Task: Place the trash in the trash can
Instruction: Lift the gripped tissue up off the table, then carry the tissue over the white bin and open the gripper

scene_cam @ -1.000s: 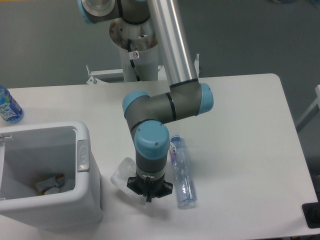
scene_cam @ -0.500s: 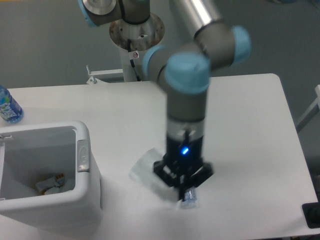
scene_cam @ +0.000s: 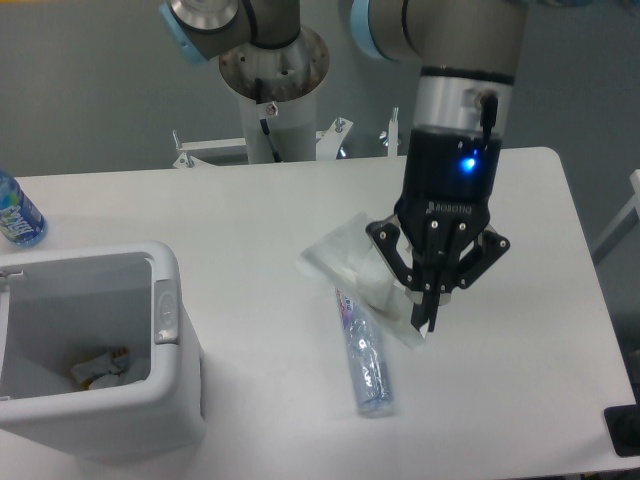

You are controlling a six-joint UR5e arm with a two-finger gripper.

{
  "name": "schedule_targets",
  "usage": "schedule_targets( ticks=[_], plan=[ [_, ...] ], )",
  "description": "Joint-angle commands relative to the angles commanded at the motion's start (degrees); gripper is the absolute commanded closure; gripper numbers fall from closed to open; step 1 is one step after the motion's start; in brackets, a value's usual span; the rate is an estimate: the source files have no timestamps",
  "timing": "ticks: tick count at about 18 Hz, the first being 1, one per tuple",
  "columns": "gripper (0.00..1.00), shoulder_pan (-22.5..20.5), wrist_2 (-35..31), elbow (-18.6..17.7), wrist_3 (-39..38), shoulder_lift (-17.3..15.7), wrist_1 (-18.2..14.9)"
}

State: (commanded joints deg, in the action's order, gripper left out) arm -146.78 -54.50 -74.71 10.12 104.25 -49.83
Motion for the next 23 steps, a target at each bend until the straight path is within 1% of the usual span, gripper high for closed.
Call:
schedule_targets(
  ticks=[2,4,6,8,10,11,14,18,20,21,22,23],
  plan=[
    [1.0,1.0,0.3,-1.0,-2.8,-1.4,0.1],
    [1.0,3.2,0.2,-2.4,-4.6,-2.6,0.1],
    [1.0,5.4,0.2,-4.3,-4.8,-3.8,0.1],
    [1.0,7.5,0.2,-5.4,-4.8,-4.1,0.1],
    [0.97,11.1,-0.3,-5.5,-4.7,-2.9,0.1],
    [0.97,12.3,-0.3,-5.4,-4.8,-1.8,0.1],
    [0.97,16.0,-0.9,-5.5,-4.8,-0.4,0.1],
    [0.97,20.0,-1.6,-5.5,-4.3,1.5,0.2],
    [0.97,20.7,-1.6,-5.5,-4.4,2.1,0.2],
    [0.95,21.4,-1.6,-5.9,-4.3,2.3,0.2],
    [0.77,21.5,-1.6,-6.2,-4.1,2.3,0.3],
    [0.4,21.5,-1.7,-6.1,-4.0,2.3,0.5]
  ],
)
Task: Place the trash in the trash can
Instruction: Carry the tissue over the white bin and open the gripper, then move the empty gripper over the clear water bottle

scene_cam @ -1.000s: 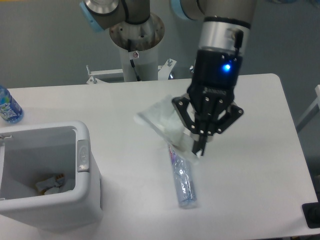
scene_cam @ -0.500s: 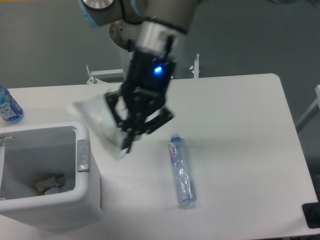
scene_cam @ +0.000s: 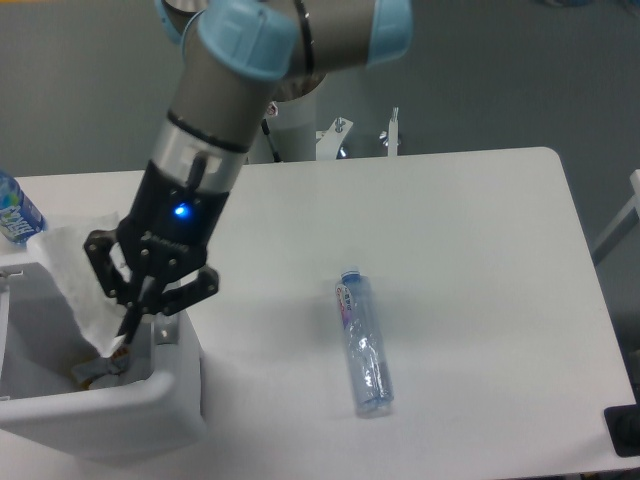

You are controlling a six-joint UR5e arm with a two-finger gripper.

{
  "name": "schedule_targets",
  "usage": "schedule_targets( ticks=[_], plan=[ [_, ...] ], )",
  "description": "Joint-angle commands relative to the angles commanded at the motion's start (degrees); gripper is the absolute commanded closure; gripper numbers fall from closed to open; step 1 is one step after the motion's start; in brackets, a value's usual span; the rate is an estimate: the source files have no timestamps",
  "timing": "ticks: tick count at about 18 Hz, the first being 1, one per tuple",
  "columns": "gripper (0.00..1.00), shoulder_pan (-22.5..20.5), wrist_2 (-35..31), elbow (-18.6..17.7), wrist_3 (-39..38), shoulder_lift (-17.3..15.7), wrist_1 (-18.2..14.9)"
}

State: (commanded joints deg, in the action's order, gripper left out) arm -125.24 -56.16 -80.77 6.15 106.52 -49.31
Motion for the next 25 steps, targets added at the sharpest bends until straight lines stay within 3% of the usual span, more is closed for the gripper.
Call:
schedule_targets(
  ticks=[1,2,5,9,15,20,25],
  plan=[
    [0.11,0.0,0.0,0.3,0.6,-0.1,-0.1],
    [0.0,0.0,-0.7,0.4,0.5,-0.6,-0.3],
    [0.0,-0.8,-0.8,0.2,0.5,-0.7,-0.3],
    [0.0,-5.5,-1.4,0.6,-0.8,-1.9,-0.5],
    [0.0,-11.9,-14.8,2.0,-3.7,-2.5,-1.2],
    [0.0,-15.6,-19.0,3.5,0.2,1.0,-1.1],
    [0.0,-17.9,-20.7,4.5,4.5,7.5,-0.9]
  ],
)
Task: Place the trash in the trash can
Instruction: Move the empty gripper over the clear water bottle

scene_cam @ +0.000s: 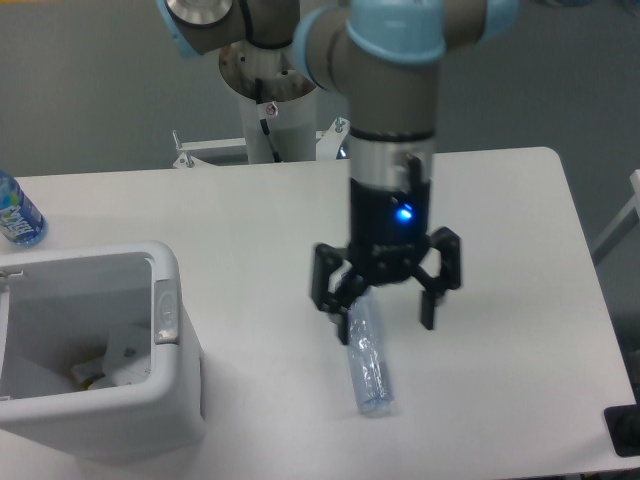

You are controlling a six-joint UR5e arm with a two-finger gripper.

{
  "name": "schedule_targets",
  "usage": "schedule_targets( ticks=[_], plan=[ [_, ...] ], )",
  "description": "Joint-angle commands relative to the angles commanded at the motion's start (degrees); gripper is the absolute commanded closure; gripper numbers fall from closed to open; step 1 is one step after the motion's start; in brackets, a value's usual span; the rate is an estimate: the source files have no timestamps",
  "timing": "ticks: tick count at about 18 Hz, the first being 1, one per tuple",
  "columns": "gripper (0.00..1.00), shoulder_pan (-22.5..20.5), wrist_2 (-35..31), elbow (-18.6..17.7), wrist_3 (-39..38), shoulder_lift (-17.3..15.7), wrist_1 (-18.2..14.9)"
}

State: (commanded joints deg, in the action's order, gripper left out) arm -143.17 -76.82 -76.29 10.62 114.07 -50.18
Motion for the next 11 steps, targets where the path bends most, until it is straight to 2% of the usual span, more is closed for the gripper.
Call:
schedule_targets(
  ticks=[6,11],
  plan=[
    [0.0,0.4,-0.9,-3.1,6.8,6.2,-0.4],
    [0.0,1.7,-3.0,-4.5,9.3,8.8,-0.6]
  ],
)
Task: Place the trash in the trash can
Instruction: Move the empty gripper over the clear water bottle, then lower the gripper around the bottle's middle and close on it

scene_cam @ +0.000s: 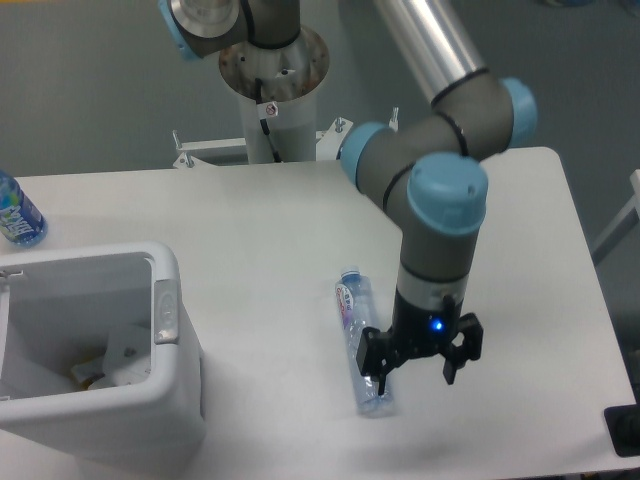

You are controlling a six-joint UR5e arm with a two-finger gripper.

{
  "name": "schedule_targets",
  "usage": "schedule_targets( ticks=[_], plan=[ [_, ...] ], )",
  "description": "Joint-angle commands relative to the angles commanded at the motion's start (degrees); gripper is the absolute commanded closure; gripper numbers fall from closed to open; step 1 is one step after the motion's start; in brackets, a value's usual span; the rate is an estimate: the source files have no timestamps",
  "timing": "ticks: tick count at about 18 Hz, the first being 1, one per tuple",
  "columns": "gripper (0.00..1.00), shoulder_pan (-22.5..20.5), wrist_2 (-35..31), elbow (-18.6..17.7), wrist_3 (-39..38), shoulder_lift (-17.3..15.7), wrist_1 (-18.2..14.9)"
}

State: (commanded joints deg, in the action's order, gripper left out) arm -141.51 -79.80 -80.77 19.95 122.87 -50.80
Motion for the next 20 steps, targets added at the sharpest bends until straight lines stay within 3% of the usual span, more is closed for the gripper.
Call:
schedule_targets(
  ticks=[8,20],
  plan=[
    [0.0,1.1,-1.1,-5.4,2.2,1.7,0.5],
    [0.0,2.4,-4.8,-5.3,2.0,4.9,2.5]
  ],
)
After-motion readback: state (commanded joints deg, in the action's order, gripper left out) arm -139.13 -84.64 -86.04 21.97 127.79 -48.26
